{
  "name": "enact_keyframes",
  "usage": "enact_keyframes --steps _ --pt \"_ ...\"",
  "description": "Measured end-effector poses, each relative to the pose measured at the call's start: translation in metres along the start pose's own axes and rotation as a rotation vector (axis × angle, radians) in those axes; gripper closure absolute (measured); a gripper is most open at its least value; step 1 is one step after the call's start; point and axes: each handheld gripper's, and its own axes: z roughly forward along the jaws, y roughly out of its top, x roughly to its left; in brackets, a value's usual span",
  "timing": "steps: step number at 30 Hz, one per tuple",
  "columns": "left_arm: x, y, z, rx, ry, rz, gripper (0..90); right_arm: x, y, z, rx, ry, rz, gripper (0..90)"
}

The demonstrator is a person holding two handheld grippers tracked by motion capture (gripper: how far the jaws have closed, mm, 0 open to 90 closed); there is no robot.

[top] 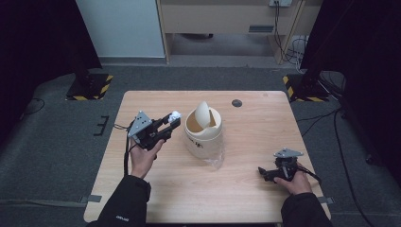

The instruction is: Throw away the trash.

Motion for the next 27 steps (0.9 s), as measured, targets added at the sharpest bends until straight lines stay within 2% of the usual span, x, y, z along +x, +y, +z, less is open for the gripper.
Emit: enact_keyframes --steps 12,27 --pt "-0.004 -0.006 0.018 0.021 -0.014 -0.009 63.4 0.0 0.0 0.0 0.0 0.0 0.0 0.5" --pt "-0.004 -0.019 0.034 0.082 -0.022 0.002 63.4 0.0 0.0 0.0 0.0 0.0 0.0 0.5"
